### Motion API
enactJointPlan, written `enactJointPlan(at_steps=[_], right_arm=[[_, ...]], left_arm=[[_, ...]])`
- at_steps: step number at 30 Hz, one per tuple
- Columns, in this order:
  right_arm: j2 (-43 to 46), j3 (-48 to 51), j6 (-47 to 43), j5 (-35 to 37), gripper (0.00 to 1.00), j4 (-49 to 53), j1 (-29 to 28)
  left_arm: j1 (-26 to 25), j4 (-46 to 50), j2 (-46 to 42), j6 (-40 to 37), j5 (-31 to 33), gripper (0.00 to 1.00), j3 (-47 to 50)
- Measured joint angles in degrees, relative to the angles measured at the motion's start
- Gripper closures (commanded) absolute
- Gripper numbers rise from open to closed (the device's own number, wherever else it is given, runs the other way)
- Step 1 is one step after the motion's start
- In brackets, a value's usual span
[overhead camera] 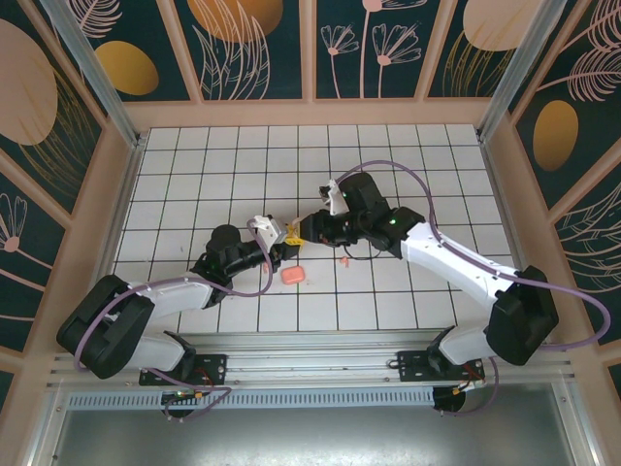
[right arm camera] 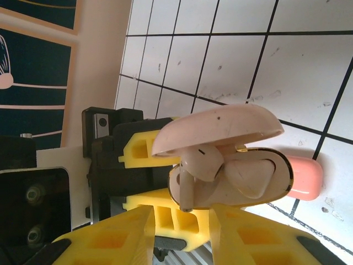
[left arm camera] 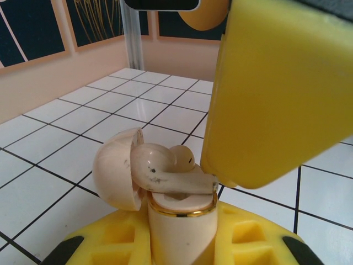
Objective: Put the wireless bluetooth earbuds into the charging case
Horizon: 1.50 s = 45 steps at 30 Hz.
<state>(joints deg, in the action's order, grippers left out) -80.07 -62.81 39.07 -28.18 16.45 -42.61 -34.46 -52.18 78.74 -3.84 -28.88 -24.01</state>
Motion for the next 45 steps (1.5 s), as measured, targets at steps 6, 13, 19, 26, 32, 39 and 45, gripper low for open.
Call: enactJointPlan(at_steps=[6,13,19,26,32,39,45], right_arm=[[-1.86,-1.9,-1.25,0.02,0.7,1.01,0.0],[-3.15,-2.43,-1.77,0.04,0.76,2.12,0.0],[-3.39,-2.47,-2.73,0.33,0.84,3.28,0.0],[-3.34,-2.43,-2.8,0.72,0.88,3.45,0.0],[-1.99,-0.37,-2.73,1.05,0.88,2.84,0.13],[0.46,4.22,-2.69,1.07,0.89,2.12,1.16],[1.62,8.15,-2.67,0.83,0.89,0.66,2.4]], left_arm=[[0.02,0.72,-0.17,-0.66,0.28,0.91,0.0],[0.0,3.21,-0.9,-1.16,0.87,0.91,0.0],[0.0,4.11,-1.18,-1.77,0.85,0.91,0.0],[0.0,4.94,-1.36,-2.34,0.94,0.91,-0.13],[-0.07,8.02,-0.96,-4.39,1.36,0.91,-1.44],[-0.09,9.7,1.05,-5.88,2.4,0.92,-2.73],[-0.76,11.58,3.08,-7.13,2.67,0.91,-3.82]])
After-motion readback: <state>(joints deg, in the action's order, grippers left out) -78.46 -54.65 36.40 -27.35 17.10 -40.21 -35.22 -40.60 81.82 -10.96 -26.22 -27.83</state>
